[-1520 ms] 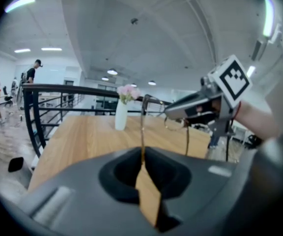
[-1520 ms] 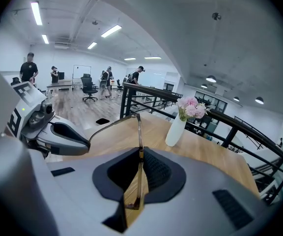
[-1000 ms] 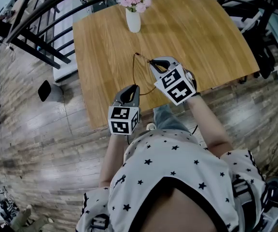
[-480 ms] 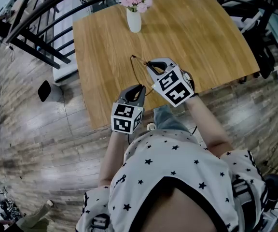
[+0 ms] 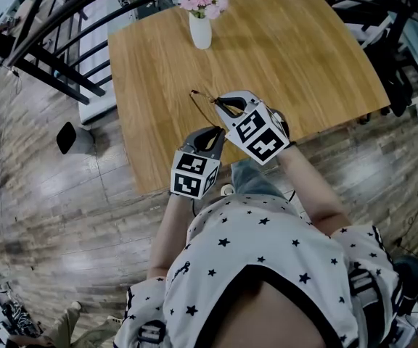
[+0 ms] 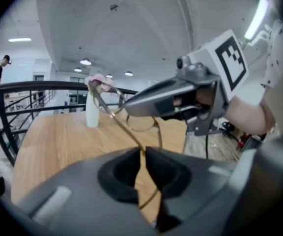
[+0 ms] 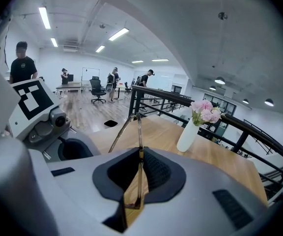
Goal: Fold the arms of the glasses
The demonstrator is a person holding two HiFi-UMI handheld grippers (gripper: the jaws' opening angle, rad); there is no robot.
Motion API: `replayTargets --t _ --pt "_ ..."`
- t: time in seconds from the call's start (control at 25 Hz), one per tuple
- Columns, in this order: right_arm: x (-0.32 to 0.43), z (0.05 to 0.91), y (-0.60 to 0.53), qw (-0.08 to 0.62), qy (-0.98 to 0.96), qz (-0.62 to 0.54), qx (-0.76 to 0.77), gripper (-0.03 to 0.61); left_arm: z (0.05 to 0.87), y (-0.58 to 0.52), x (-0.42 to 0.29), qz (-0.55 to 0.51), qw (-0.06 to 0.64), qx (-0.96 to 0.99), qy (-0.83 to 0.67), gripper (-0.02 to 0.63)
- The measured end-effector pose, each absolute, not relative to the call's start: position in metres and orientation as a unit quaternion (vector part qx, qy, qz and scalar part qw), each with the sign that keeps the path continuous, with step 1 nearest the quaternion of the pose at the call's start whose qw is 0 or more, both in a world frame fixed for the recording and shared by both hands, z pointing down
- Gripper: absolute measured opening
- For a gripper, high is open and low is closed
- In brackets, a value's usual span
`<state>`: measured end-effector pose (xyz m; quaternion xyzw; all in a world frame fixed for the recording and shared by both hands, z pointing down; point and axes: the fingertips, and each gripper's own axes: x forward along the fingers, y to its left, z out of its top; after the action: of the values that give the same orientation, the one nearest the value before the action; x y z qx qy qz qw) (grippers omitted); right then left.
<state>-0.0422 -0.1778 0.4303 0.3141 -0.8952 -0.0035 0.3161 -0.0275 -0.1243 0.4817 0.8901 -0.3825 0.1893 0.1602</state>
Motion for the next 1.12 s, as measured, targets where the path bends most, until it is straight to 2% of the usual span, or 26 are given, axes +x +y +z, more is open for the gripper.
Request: replayTargets --t 1.12 --pt "-0.055 0.434 -0.161 0.305 -0.909 0.012 0.283 0.021 0.471 -0.132 -0.009 0.186 0.141 0.901 -0.365 0.034"
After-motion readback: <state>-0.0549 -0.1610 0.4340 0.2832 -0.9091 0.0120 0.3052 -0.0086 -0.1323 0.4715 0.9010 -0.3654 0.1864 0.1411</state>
